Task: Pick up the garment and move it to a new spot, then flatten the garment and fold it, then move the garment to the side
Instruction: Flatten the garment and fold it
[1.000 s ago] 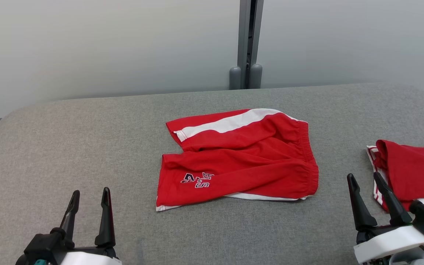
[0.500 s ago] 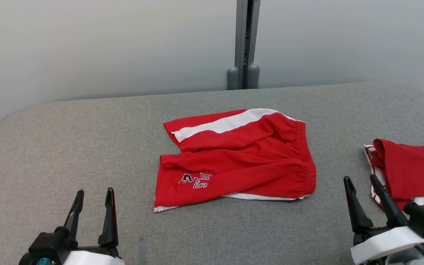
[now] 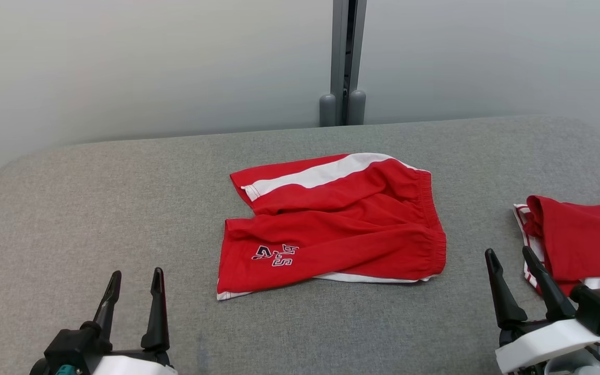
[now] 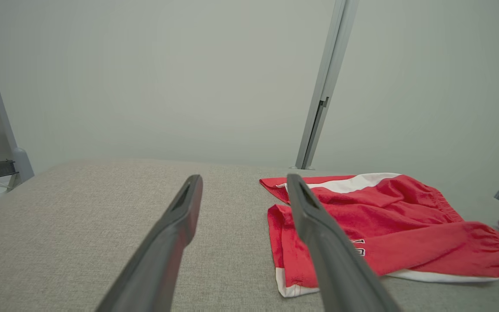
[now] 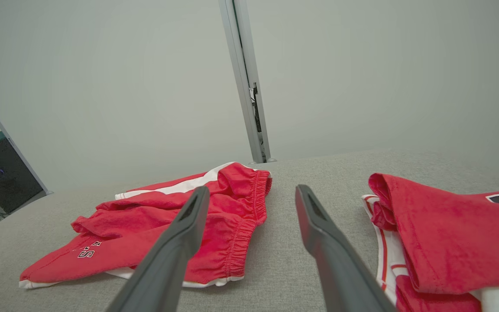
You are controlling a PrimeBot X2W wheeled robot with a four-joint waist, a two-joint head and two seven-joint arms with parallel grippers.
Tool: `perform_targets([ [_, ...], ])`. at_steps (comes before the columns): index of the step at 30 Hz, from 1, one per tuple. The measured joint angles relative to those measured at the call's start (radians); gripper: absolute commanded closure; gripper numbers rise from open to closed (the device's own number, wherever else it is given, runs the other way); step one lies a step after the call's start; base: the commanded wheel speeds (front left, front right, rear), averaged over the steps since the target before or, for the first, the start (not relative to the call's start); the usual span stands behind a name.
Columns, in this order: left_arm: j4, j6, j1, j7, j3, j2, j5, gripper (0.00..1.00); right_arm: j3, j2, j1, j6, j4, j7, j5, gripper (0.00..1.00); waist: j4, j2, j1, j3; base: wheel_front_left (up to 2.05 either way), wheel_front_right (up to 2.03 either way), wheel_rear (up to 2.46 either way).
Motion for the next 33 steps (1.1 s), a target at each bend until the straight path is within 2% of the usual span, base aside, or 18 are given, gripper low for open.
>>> perform_targets([
  [3,0.014,-0.009,0.000,0.001,-0.003,0.000,-0.001,0.00,0.004,-0.001,0.000,0.000,0.007,0.000,0.000,0.00,-0.001,0.0000,0.0000,0.002,0.00,0.00,0.00],
  [6,0.045,-0.028,-0.001,0.054,-0.021,0.001,-0.016,0.00,0.038,-0.012,-0.003,0.000,0.029,0.022,0.013,0.00,-0.001,0.0000,0.0000,0.007,0.00,0.00,0.00],
  [9,0.081,-0.061,-0.029,0.145,-0.055,0.017,-0.023,0.00,0.109,-0.054,-0.041,0.000,0.075,0.078,0.045,0.00,-0.003,0.0000,0.0000,0.031,0.00,0.00,0.00],
  [16,0.151,-0.105,-0.112,0.293,-0.120,0.041,-0.037,0.00,0.268,-0.128,-0.177,0.000,0.171,0.174,0.156,0.00,0.001,0.0000,0.0000,0.101,0.00,0.00,0.00],
  [23,0.209,-0.128,-0.189,0.324,-0.157,0.042,-0.070,0.00,0.367,-0.172,-0.270,0.000,0.252,0.188,0.230,0.00,0.013,0.0000,0.0000,0.161,0.00,0.00,0.00],
  [33,0.300,-0.140,-0.277,0.361,-0.212,0.058,-0.084,0.00,0.500,-0.181,-0.366,0.000,0.311,0.153,0.308,0.00,0.017,0.0000,0.0000,0.209,0.00,0.00,0.00],
])
